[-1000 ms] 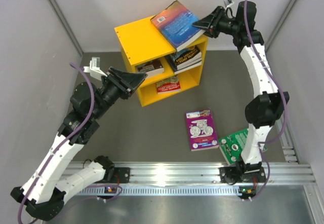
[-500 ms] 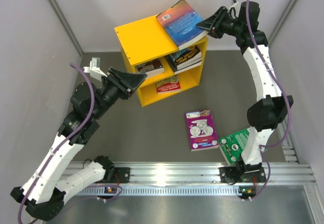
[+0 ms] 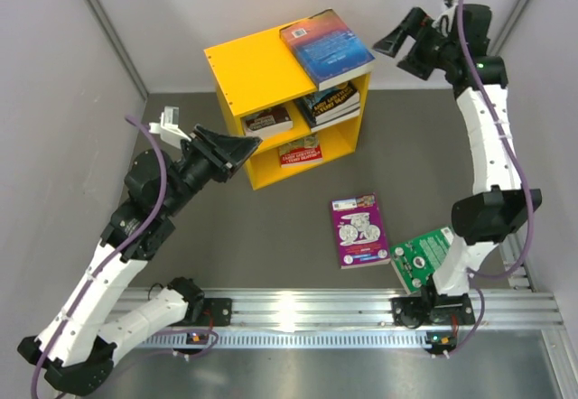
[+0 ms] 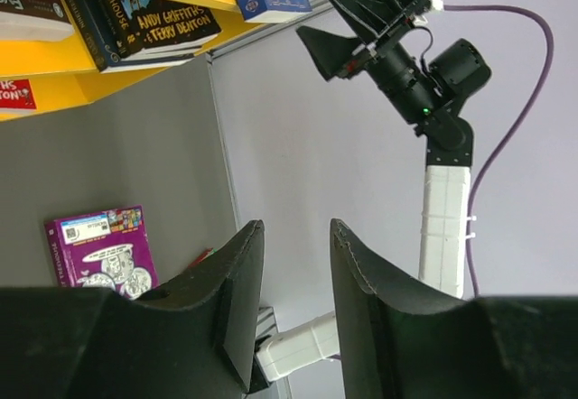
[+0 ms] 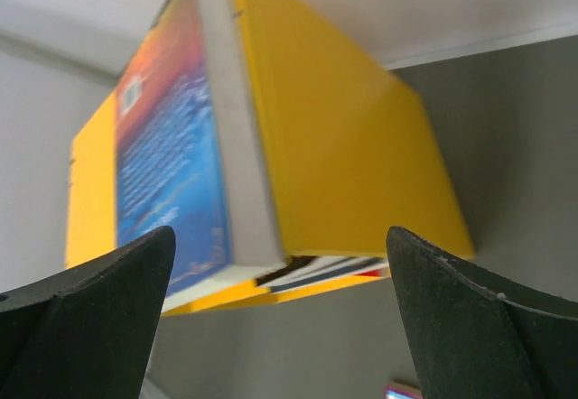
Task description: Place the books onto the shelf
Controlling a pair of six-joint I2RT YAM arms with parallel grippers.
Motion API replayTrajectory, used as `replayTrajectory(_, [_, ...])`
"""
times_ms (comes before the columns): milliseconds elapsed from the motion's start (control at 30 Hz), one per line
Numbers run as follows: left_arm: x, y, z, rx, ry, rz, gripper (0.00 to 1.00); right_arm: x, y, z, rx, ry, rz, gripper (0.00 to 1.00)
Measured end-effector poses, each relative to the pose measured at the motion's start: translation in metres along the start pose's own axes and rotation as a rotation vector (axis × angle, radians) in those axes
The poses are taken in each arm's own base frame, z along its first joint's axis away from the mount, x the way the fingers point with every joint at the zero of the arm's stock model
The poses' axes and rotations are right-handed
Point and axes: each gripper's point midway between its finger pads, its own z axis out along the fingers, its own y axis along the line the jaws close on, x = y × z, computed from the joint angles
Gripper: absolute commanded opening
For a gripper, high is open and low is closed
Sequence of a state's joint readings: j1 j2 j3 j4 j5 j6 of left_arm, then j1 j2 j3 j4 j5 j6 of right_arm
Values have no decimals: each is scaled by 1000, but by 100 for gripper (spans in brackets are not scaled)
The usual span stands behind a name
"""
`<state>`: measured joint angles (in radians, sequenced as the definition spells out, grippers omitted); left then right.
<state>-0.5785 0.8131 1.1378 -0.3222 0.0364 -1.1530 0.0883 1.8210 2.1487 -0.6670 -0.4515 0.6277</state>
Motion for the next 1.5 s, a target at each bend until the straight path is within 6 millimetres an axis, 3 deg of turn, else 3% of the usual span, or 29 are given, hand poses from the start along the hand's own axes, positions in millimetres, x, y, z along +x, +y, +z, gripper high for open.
replayTrajectory(133, [5, 8, -2, -38, 27, 17, 43, -30, -54, -40, 223, -103, 6, 100])
replayTrajectory(200, [12, 17, 1, -90, 75, 43, 50, -38, -78, -65, 334, -152, 16, 100])
replayTrajectory(233, [16, 21, 3, -116, 104, 57, 55, -35, -89, -78, 385, -162, 29, 100])
replayTrajectory(267, [21, 25, 7, -138, 136, 75, 67, -23, -97, -91, 427, -155, 44, 100])
replayTrajectory(300, [26, 29, 10, -157, 162, 88, 73, -8, -102, -98, 449, -132, 58, 100])
replayTrajectory(400, [61, 53, 20, -222, 292, 133, 96, 70, -113, -110, 484, 10, 101, 100])
replayTrajectory(533, [140, 113, 21, -367, 528, 187, 98, 208, -141, -124, 530, 300, 143, 100])
replayTrajectory(667, [207, 181, 6, -503, 713, 208, 98, 319, -179, -165, 601, 536, 227, 100])
replayTrajectory(800, [252, 244, -5, -620, 812, 187, 98, 382, -189, -191, 595, 668, 266, 100])
replayTrajectory(900, [273, 268, 2, -664, 852, 182, 98, 401, -188, -192, 556, 700, 265, 100])
replayTrajectory(1033, [295, 285, 21, -665, 877, 172, 98, 408, -188, -182, 506, 694, 261, 100])
replayTrajectory(1200, [310, 276, 56, -607, 867, 154, 97, 395, -185, -171, 487, 649, 232, 100])
replayTrajectory(1367, [313, 276, 63, -601, 863, 148, 97, 369, -180, -147, 457, 583, 198, 100])
replayTrajectory(1500, [317, 274, 70, -590, 866, 140, 97, 378, -195, -128, 460, 596, 204, 100])
